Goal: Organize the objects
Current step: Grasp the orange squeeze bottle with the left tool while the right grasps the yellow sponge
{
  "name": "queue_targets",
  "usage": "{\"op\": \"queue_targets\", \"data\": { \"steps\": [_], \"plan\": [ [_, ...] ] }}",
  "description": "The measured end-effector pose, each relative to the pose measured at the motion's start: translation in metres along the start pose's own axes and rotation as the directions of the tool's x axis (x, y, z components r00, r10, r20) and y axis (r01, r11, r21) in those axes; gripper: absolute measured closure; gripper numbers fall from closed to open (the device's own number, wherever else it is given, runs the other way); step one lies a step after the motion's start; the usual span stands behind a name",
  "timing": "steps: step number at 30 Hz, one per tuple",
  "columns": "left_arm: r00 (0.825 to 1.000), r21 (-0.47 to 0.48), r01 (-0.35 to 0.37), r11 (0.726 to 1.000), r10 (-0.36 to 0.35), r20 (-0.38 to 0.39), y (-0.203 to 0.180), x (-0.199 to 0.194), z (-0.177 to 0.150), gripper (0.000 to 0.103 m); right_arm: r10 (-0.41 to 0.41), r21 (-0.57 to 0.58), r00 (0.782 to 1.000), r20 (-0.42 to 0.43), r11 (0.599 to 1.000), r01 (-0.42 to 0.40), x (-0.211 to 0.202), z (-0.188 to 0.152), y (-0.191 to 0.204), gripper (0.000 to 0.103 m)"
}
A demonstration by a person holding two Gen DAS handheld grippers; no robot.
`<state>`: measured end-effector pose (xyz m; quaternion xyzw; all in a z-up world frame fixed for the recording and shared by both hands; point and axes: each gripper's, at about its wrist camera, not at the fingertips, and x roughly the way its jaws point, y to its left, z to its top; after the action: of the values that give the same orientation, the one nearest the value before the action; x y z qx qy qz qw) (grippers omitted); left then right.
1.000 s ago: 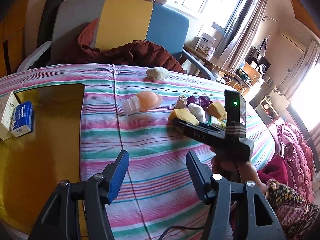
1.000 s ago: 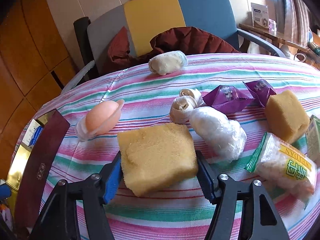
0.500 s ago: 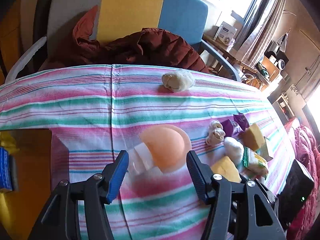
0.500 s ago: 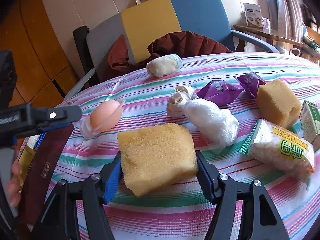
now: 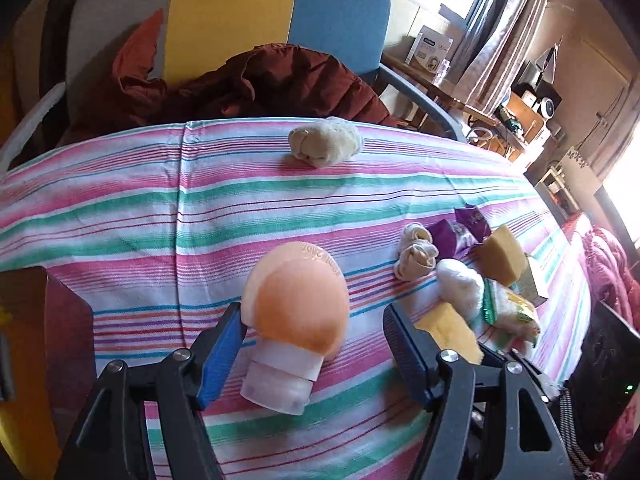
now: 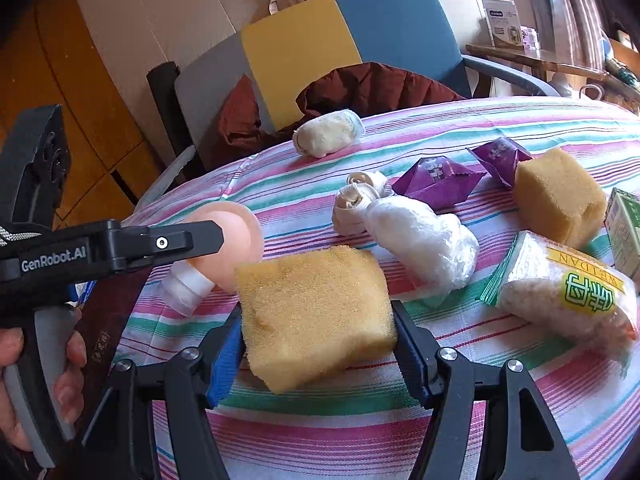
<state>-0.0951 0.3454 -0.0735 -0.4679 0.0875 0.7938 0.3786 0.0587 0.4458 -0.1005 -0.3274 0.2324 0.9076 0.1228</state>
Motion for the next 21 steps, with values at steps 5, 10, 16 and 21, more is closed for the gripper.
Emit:
{"op": "queue_targets", "data": {
  "steps": [5,10,16,21],
  "plan": [
    [0.990,0.066,-0.136,0.989,0.137,-0.022,-0.001,0.020,0.001,0.031,0.003,0.003,1.000,0.001,1.000,-0.003,0.000,0.000,-0.001,0.035],
    [0.997,-0.021,-0.080,0.997,0.080,-0.021,0.009,0.025,-0.009,0.039,0.003,0.004,1.000,0.001,1.000,-0.003,0.000,0.001,-0.001,0.035],
    [0.994,-0.010,-0.100,0.995,0.100,0.051,0.002,0.015,-0.024,0.052,0.004,0.005,1.000,0.002,1.000,-0.004,0.000,0.000,-0.001,0.035],
    [0.992,-0.074,-0.094,0.993,0.100,0.083,0.009,0.002,-0.041,0.052,0.001,0.004,1.000,0.004,1.000,-0.001,0.000,0.001,-0.002,0.035]
  ]
}}
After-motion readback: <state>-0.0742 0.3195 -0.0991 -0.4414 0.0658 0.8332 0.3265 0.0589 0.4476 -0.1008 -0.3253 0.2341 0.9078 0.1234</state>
